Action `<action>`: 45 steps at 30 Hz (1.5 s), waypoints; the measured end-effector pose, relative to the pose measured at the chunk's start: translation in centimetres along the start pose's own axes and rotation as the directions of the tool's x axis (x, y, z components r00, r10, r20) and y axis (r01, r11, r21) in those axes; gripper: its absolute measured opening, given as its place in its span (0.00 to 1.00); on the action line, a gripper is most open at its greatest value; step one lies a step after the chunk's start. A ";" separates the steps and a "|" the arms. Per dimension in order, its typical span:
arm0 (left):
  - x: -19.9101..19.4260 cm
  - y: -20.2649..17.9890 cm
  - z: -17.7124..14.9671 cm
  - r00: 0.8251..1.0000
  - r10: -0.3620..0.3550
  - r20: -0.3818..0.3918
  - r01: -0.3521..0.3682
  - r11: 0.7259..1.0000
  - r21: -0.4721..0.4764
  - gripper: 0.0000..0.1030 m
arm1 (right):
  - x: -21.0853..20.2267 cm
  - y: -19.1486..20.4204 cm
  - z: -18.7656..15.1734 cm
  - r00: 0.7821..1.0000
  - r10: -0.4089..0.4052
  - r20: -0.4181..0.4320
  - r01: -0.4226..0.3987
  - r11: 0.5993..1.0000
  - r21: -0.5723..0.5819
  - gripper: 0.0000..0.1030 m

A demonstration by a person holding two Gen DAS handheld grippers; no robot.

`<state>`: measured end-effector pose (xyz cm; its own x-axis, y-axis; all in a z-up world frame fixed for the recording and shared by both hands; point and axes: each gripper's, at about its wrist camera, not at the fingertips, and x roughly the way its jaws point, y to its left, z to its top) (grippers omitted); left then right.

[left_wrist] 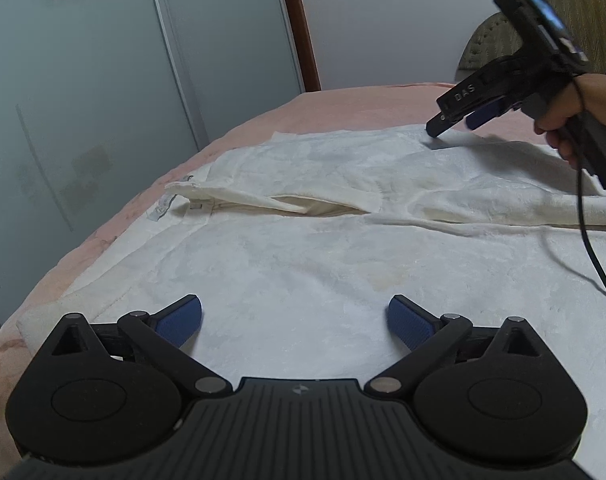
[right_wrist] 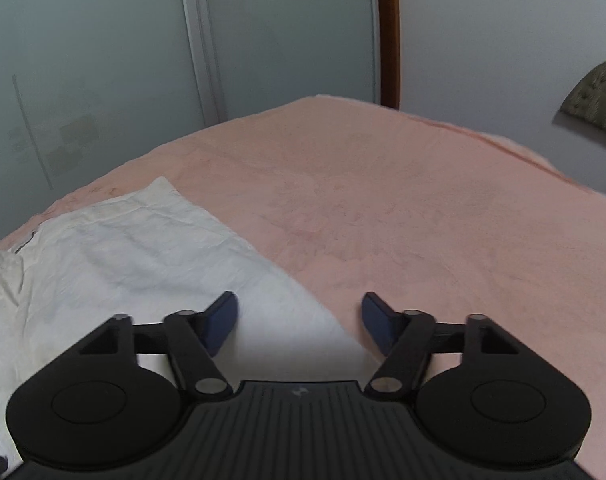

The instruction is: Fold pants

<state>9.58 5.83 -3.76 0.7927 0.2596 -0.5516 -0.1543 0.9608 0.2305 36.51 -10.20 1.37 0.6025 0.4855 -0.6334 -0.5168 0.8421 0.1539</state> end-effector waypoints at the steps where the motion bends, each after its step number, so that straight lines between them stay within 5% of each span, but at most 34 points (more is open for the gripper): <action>1: 0.0 0.0 0.0 1.000 0.000 0.000 0.000 1.000 0.000 0.99 | 0.7 -0.3 0.0 0.999 0.034 -0.020 -0.034 0.999 0.009 0.52; 6: 0.0 -0.2 0.0 1.000 0.005 0.004 -0.005 1.000 0.008 0.99 | 0.1 0.0 -0.7 0.997 0.071 -0.008 -0.072 0.995 -0.074 0.28; 11: 0.1 0.8 0.3 0.999 -0.043 -0.022 0.042 0.998 -0.035 0.99 | -2.1 4.8 -2.5 0.995 -0.049 0.091 0.076 0.942 -0.326 0.12; 16: 0.7 3.8 2.3 0.990 -0.124 -0.066 0.117 0.988 -0.103 0.96 | -5.0 9.0 -5.2 0.987 -0.045 0.157 0.118 0.862 -0.493 0.10; 19: 0.8 5.7 4.9 0.992 -0.122 -0.003 0.121 0.985 -0.126 0.96 | -5.5 10.1 -6.8 0.988 -0.040 0.149 0.117 0.827 -0.550 0.09; 22: 2.1 6.8 8.8 0.989 -0.149 0.014 0.149 0.978 -0.148 0.96 | -5.2 10.0 -7.6 0.989 -0.030 0.144 0.103 0.835 -0.541 0.09; 29: 9.5 6.9 18.2 0.934 -0.348 -0.078 0.314 0.905 -0.286 0.96 | -5.1 10.4 -8.6 0.985 -0.025 0.173 0.119 0.820 -0.560 0.09; 32: 14.1 6.8 20.3 0.910 -0.381 -0.165 0.291 0.868 -0.403 0.93 | -5.6 10.8 -9.5 0.983 -0.023 0.184 0.130 0.794 -0.594 0.09; 35: 16.8 7.2 21.3 0.922 -0.348 -0.167 0.233 0.846 -0.479 0.91 | -5.7 11.2 -10.3 0.982 -0.026 0.188 0.143 0.758 -0.637 0.09; 38: 18.7 7.1 21.5 0.939 -0.280 -0.198 0.153 0.857 -0.491 0.81 | -5.8 11.2 -10.7 0.981 -0.025 0.191 0.144 0.753 -0.642 0.09; 39: 19.3 7.0 21.4 0.934 -0.285 -0.213 0.148 0.856 -0.496 0.73 | -5.9 11.2 -10.7 0.981 -0.024 0.191 0.143 0.755 -0.640 0.09; 42: 20.8 7.6 20.4 0.900 -0.346 -0.265 0.160 0.829 -0.536 0.23 | -5.9 11.3 -10.8 0.979 -0.030 0.201 0.155 0.754 -0.638 0.09; 45: 19.5 8.5 19.4 0.913 -0.343 -0.222 0.177 0.822 -0.541 0.08 | -6.1 11.4 -11.0 0.970 -0.066 0.233 0.201 0.756 -0.623 0.10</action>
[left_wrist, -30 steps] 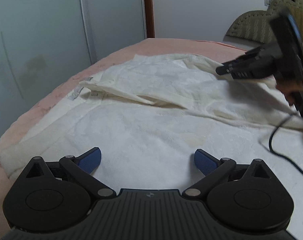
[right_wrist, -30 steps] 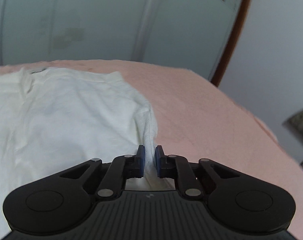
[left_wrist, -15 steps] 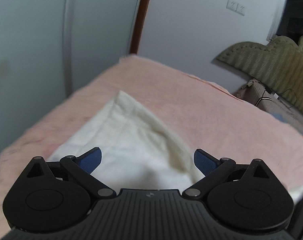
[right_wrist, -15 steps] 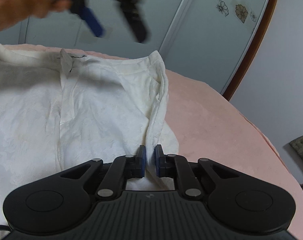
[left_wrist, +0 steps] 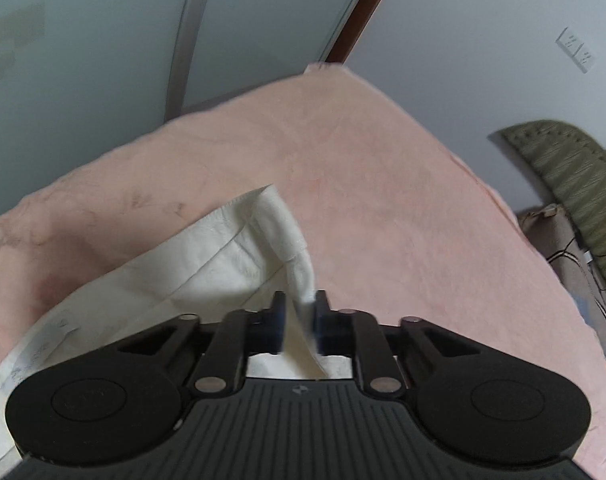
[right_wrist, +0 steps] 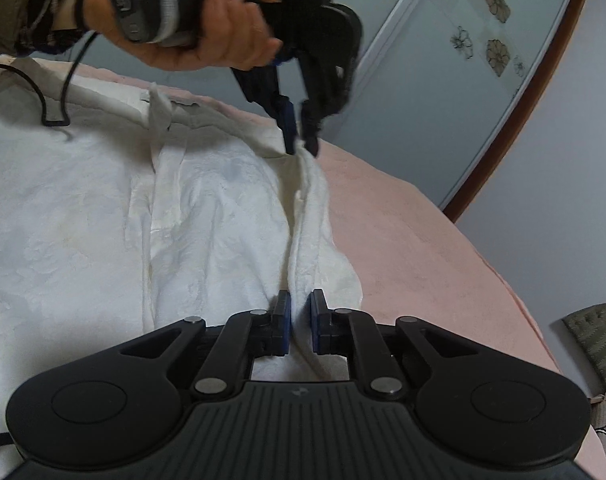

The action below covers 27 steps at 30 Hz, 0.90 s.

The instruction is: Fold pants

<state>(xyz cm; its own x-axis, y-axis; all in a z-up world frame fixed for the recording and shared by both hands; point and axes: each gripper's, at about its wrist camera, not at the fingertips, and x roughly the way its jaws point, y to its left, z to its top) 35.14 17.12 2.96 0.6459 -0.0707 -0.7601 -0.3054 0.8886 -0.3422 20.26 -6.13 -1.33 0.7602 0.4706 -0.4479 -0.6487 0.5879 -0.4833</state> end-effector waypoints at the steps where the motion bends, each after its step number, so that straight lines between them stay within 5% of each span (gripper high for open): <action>1: -0.9 0.3 -0.5 1.000 -0.004 0.018 0.004 1.000 0.010 0.06 | -0.2 0.1 0.1 1.000 -0.021 -0.007 0.021 1.000 0.004 0.14; 13: -12.8 6.2 -7.7 0.977 -0.163 0.139 0.149 0.983 0.105 0.05 | -4.2 -1.6 -0.9 0.964 -0.229 -0.138 0.242 0.966 0.090 0.18; 23: -21.7 10.5 -13.5 0.962 -0.154 0.227 0.083 0.952 0.294 0.06 | -15.6 6.0 1.4 0.996 -0.061 -0.067 0.070 0.987 0.144 0.12; 27: -21.3 12.4 -15.8 0.976 -0.087 0.202 0.014 0.941 0.339 0.07 | -16.3 9.6 0.2 0.993 0.010 -0.114 0.010 0.986 0.167 0.12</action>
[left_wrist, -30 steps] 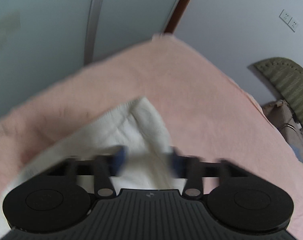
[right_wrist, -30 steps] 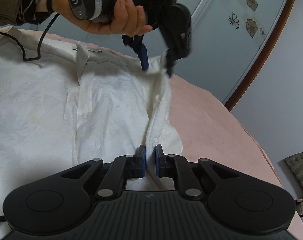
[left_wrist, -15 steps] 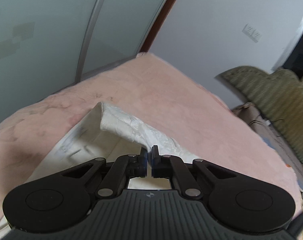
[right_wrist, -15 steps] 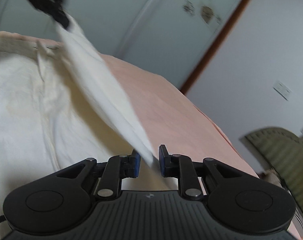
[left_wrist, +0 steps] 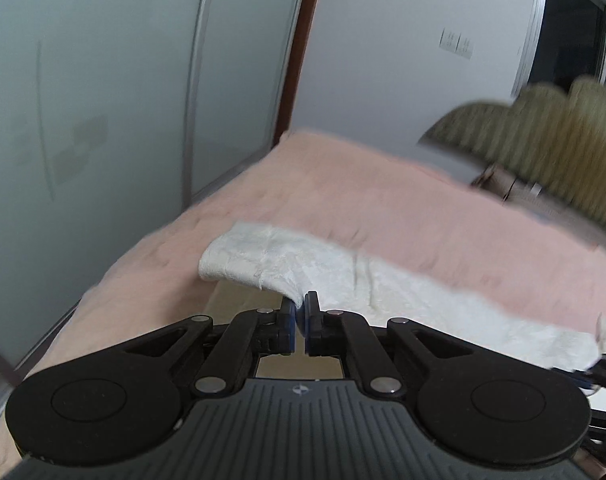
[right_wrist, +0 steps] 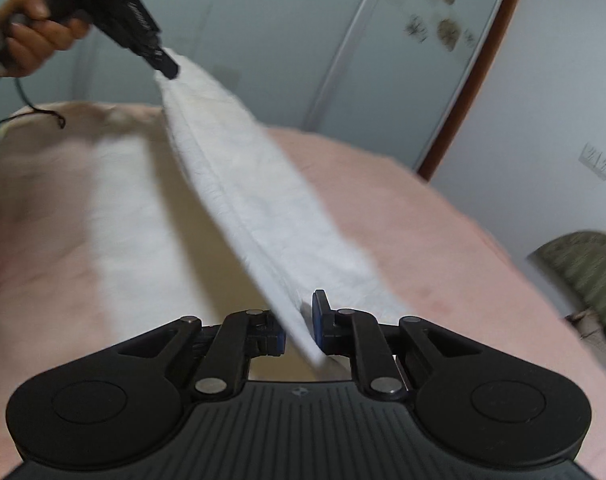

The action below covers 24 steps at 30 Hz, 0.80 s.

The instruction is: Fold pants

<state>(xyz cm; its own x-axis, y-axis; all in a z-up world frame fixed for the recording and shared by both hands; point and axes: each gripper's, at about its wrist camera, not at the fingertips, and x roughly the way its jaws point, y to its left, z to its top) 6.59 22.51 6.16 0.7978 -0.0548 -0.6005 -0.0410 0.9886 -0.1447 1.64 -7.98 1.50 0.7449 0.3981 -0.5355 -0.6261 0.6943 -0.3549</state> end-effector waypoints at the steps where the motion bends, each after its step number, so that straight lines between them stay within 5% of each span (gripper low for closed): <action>1: 0.7 0.2 -0.7 0.999 0.011 -0.043 -0.011 1.000 0.000 0.06 | 0.3 0.5 -0.5 1.000 0.004 -0.017 -0.004 1.000 0.011 0.12; 4: 2.6 0.3 -2.8 0.988 0.060 -0.141 -0.061 0.998 -0.002 0.06 | 0.5 0.9 -0.7 1.000 0.005 -0.020 -0.004 0.999 0.051 0.12; 10: 0.0 0.2 -3.0 0.998 0.061 -0.028 -0.060 0.998 0.037 0.08 | -0.5 0.6 0.0 1.000 0.028 0.004 -0.028 0.994 0.110 0.12; 18: 3.1 0.2 -4.7 0.983 0.161 -0.085 -0.158 0.986 0.043 0.10 | 1.1 1.6 -1.4 0.999 0.050 -0.015 -0.047 0.987 0.155 0.13; 24: 2.9 -2.1 -6.0 0.965 0.262 0.004 -0.257 0.944 0.206 0.15 | -0.2 3.5 -1.7 0.999 -0.021 -0.029 0.023 0.996 0.088 0.30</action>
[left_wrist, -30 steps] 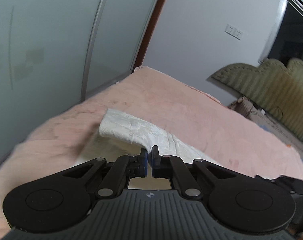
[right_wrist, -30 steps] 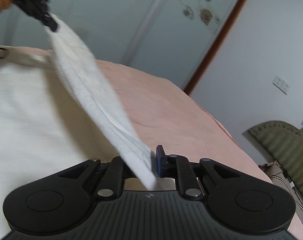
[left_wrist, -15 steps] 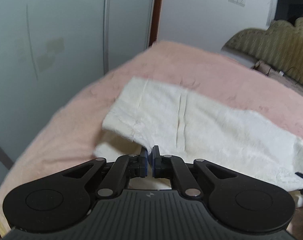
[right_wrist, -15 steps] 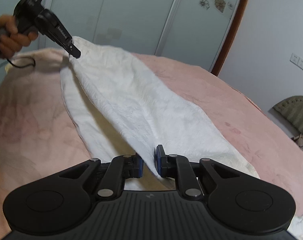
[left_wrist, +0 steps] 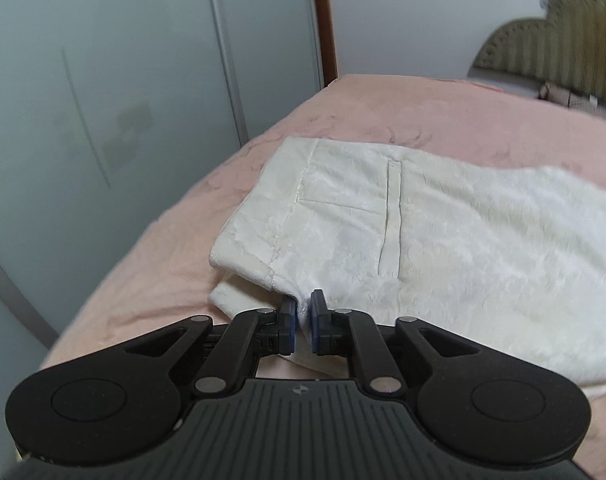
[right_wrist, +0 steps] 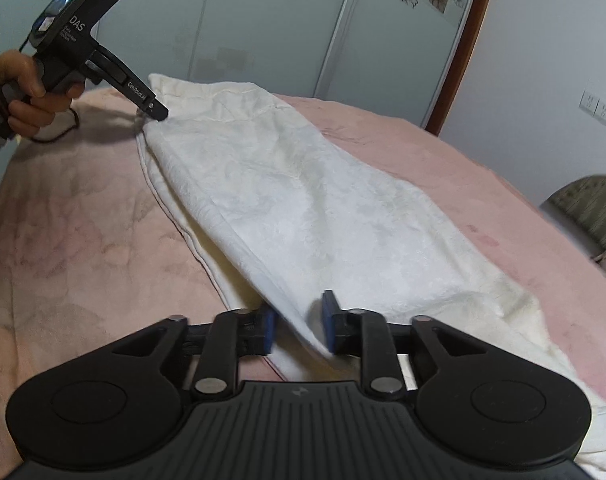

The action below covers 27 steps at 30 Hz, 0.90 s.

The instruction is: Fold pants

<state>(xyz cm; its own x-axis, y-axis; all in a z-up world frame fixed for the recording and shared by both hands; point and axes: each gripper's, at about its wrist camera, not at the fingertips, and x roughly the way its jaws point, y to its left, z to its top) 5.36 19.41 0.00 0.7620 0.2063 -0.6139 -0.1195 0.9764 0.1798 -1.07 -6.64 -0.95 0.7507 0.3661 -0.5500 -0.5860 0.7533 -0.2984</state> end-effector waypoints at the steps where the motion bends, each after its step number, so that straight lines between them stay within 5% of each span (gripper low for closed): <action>1: -0.1 -0.1 -0.1 1.000 0.006 0.004 -0.006 1.000 0.008 0.16 | -0.3 -0.1 -0.1 1.000 -0.004 -0.002 0.004 1.000 0.002 0.37; 5: -0.3 -0.2 -0.4 1.000 0.016 0.005 -0.016 1.000 0.012 0.16 | -2.6 -1.6 -1.2 0.999 0.048 -0.006 -0.048 0.996 0.075 0.67; 11: -1.0 0.3 -0.2 1.000 0.013 0.012 -0.013 0.999 -0.029 0.23 | -7.0 -5.7 -4.3 0.999 0.027 0.028 -0.034 0.961 0.275 0.67; 13: -1.4 0.8 -0.1 0.999 0.048 0.020 -0.046 0.998 -0.051 0.35 | -8.4 -7.8 -5.9 0.999 -0.034 0.034 0.019 0.926 0.376 0.67; 17: -2.3 1.1 0.6 0.990 0.133 0.038 -0.129 0.988 -0.079 0.37 | -11.0 -12.3 -9.9 0.975 -0.220 -0.026 0.190 0.769 0.611 0.67; 22: -4.4 -1.4 2.5 0.992 0.045 0.115 -0.040 0.998 -0.048 0.36 | -13.8 -16.8 -16.3 0.945 -0.312 -0.094 0.232 0.440 0.868 0.69; 24: -5.4 -3.7 3.3 0.987 -0.050 0.152 0.049 0.999 0.011 0.36 | -14.1 -17.2 -18.1 0.917 -0.347 -0.199 0.333 0.388 0.860 0.69; 25: -5.9 -5.0 3.6 0.980 -0.101 0.169 0.096 0.995 0.038 0.36 | -14.4 -17.0 -18.4 0.900 -0.376 -0.221 0.371 0.392 0.842 0.69; 27: -6.7 -7.8 4.0 0.956 -0.221 0.193 0.205 0.974 0.100 0.38 | -14.9 -17.0 -18.3 0.870 -0.418 -0.262 0.424 0.365 0.828 0.69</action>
<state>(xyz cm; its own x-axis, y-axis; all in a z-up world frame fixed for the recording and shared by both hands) 3.70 10.11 5.80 0.8777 -0.0304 -0.4783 0.1029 0.9867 0.1261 -7.91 -34.90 -1.93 0.8181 -0.1391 -0.5580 0.3573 0.8832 0.3038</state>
